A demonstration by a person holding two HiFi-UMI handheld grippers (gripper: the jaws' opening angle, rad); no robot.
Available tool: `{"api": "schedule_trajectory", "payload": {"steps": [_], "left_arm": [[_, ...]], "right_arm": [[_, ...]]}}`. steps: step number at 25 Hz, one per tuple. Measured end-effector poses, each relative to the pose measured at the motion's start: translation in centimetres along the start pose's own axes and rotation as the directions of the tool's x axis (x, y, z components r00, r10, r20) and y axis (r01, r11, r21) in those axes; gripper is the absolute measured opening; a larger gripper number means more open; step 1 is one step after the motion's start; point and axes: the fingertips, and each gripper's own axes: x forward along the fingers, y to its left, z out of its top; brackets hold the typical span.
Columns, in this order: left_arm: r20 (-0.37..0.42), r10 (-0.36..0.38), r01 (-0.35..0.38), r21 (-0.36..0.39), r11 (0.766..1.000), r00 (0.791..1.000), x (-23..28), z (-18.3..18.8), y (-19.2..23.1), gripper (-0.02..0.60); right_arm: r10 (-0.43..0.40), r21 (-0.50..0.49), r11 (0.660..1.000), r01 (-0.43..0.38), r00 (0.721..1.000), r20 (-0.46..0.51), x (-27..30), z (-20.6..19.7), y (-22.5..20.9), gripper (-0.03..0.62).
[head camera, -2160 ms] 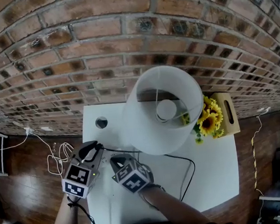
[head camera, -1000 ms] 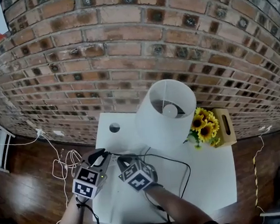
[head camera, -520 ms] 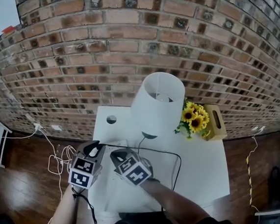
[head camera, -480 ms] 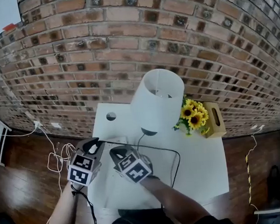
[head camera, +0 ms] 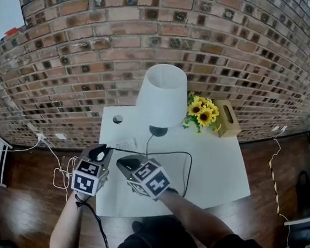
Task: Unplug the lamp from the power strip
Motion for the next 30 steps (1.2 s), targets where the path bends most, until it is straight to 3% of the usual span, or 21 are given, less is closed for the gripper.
{"api": "schedule_trajectory", "payload": {"steps": [9, 15, 23, 30], "left_arm": [[-0.046, 0.028, -0.029, -0.021, 0.999, 0.999, 1.9, 0.5, -0.8, 0.098], [-0.069, 0.055, -0.056, -0.019, 0.998, 0.996, 4.1, 2.3, -1.3, 0.098], [-0.071, 0.146, -0.151, -0.062, 0.987, 0.987, 6.6, 2.9, 0.7, 0.100], [-0.057, 0.138, -0.144, -0.107, 0.984, 0.989, 9.2, 3.3, 2.8, 0.100]], "right_arm": [[0.074, 0.014, 0.997, -0.075, 0.996, 0.056, -2.6, 0.2, -0.6, 0.000], [0.107, 0.011, 0.994, -0.108, 0.991, 0.081, -4.9, 0.2, -3.3, 0.000], [0.153, 0.010, 0.988, -0.154, 0.985, 0.085, -6.2, -0.2, -6.4, 0.000], [0.152, 0.022, 0.988, -0.154, 0.985, 0.076, -5.6, 0.0, -7.3, 0.000]]}}
